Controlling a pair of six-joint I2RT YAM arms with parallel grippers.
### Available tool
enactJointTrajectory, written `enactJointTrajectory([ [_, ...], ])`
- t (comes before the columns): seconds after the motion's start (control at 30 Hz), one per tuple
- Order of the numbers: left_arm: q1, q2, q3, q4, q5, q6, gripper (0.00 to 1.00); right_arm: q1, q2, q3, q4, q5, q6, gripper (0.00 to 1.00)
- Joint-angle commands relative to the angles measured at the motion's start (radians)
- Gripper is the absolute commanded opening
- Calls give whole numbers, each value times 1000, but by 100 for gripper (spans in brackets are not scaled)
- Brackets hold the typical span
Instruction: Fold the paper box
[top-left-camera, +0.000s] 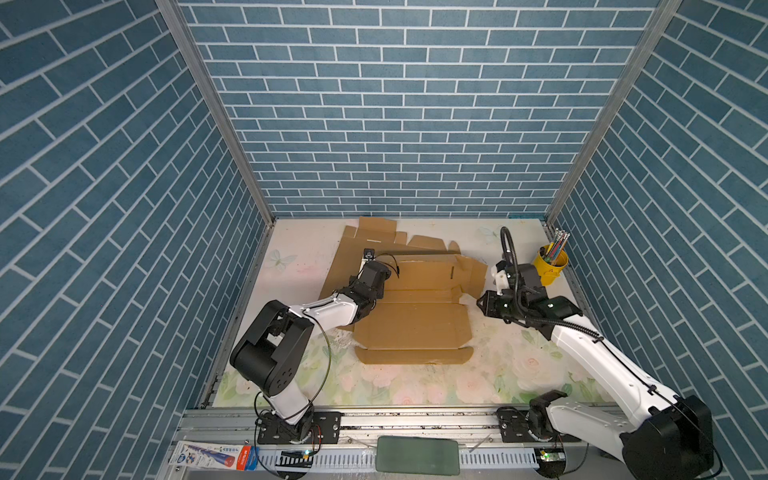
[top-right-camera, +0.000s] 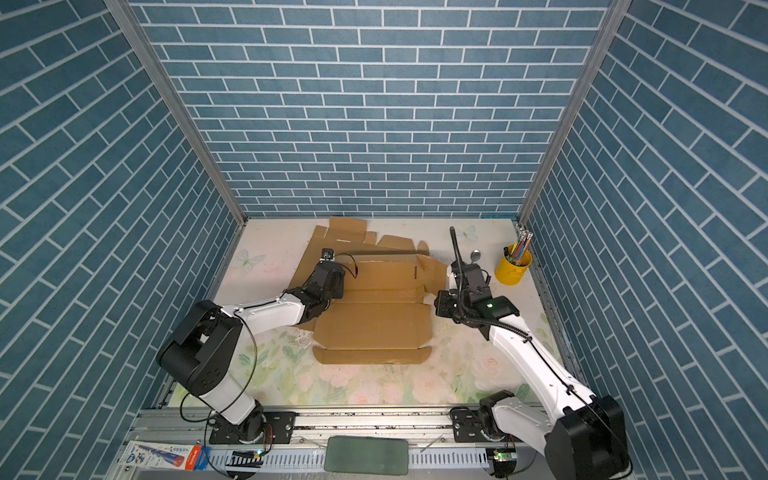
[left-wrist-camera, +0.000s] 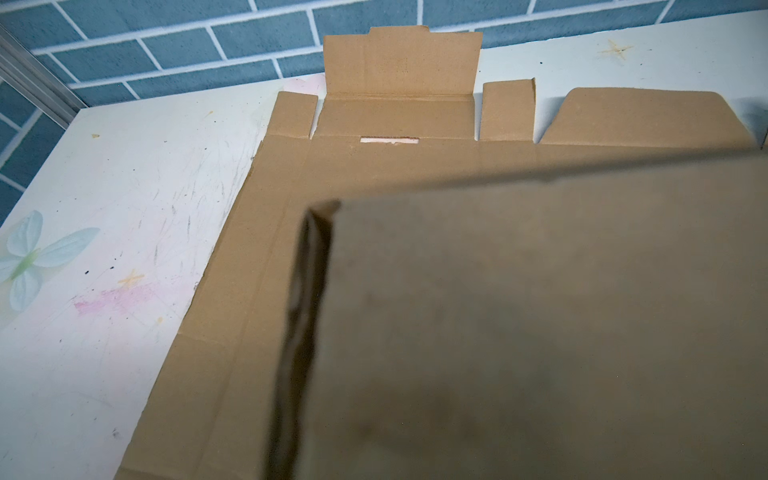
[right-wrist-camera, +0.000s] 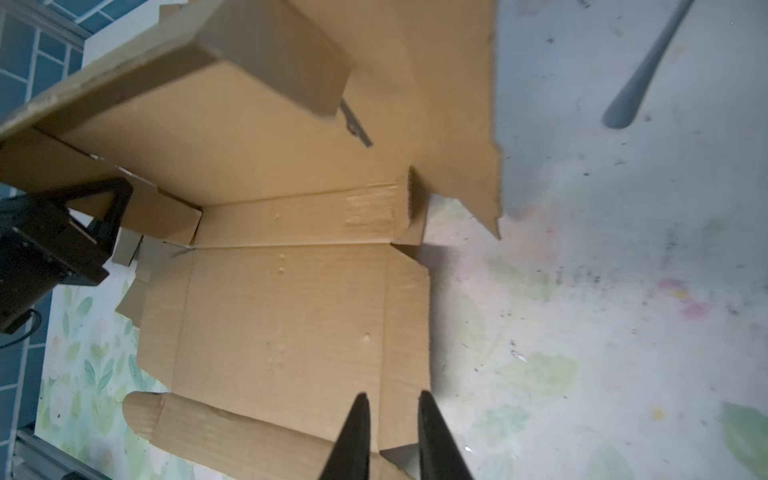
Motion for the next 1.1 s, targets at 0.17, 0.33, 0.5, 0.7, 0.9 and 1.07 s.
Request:
enactJointTrajectory([
  [0.17,3,27,-32,-107,17,14,0,67,272,-83,319,116,159,10],
  [0.33,2,33,-36,-101,21,11,0,68,423,-100,339,104,155,8],
  [0.5,3,38,-35,-98,21,14,0,70,480,-123,359,80,160,7],
  [0.7,3,37,-25,-111,21,29,0,21,288,-57,267,-73,45,11],
  [0.9,2,43,-21,-108,27,40,0,-271,70,32,87,-182,-118,17],
  [1.07,3,65,-5,-111,35,44,0,-347,293,211,31,-15,-262,20],
])
